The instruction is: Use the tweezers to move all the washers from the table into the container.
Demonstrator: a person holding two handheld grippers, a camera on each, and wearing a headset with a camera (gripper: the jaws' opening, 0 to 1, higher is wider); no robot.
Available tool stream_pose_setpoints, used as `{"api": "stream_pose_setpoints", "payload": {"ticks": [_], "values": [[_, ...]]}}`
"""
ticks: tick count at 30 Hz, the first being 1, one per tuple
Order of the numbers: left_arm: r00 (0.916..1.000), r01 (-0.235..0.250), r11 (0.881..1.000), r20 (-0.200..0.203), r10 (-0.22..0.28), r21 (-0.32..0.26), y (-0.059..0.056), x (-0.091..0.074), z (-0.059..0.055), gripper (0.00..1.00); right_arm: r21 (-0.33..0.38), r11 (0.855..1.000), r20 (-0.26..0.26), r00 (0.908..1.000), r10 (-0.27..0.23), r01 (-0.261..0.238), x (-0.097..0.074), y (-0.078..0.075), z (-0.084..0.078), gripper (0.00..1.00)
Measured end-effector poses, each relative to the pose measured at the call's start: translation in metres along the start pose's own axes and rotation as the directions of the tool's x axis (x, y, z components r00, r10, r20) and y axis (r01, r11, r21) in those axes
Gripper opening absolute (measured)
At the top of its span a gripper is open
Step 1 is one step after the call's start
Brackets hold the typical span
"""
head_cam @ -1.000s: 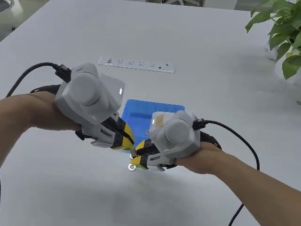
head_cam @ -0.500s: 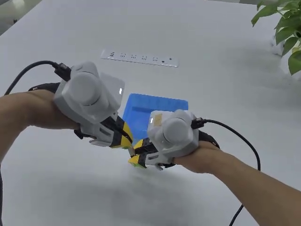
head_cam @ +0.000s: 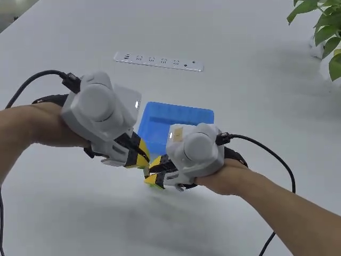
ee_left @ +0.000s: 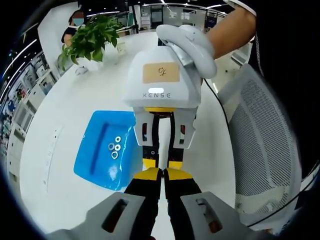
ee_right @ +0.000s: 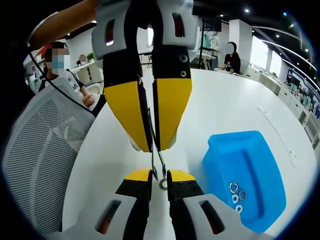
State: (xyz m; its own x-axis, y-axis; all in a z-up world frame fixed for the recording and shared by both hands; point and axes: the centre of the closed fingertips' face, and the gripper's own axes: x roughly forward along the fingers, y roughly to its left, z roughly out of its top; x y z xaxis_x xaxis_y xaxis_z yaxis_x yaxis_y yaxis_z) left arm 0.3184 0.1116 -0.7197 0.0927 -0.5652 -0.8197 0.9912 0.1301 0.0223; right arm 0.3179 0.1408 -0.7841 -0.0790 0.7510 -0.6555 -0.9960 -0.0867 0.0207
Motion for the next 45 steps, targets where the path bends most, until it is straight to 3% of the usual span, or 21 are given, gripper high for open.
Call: {"api": "stream_pose_setpoints", "payload": {"ticks": [18,33,45], "values": [[0.9998,-0.002,1.0,0.017,0.002,-0.002,-0.0001,-0.0033,0.007,0.06,-0.018,1.0,-0.002,0.9997,-0.024,0.024,-0.006,-0.0021,0.0005,0.12],[0.9999,0.012,1.0,-0.009,-0.011,0.003,-0.0018,0.0029,0.0013,0.06,-0.01,1.0,-0.016,0.9997,-0.019,0.019,-0.0049,0.0001,-0.0076,0.12],[0.9998,0.021,1.0,0.004,-0.021,-0.007,-0.0008,0.0047,0.0037,0.06,-0.002,1.0,-0.016,0.9998,-0.014,0.014,-0.0034,0.0003,-0.0078,0.12]]}}
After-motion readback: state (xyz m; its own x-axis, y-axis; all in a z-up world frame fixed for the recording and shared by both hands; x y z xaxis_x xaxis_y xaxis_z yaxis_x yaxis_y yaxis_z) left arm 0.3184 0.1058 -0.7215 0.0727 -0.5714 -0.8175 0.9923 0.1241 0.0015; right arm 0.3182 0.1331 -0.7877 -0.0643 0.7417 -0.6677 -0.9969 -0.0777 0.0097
